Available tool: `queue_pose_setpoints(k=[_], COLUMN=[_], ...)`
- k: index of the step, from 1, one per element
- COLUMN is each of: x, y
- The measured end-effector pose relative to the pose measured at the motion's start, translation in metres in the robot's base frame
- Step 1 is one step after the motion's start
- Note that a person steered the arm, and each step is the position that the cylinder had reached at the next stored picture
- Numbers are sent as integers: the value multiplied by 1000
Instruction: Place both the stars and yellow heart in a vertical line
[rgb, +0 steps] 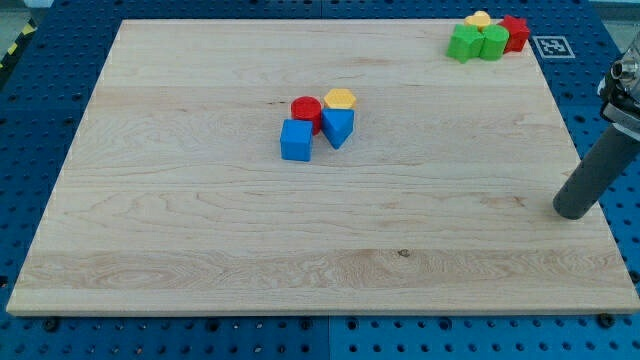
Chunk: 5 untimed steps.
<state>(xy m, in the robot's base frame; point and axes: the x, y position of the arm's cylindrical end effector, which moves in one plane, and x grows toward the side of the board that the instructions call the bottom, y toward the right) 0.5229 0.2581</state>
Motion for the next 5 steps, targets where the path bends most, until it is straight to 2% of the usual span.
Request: queue_pose_setpoints(k=[1, 3, 4, 5], x=[-4, -112, -144, -189], y=[-12, -114, -87, -27])
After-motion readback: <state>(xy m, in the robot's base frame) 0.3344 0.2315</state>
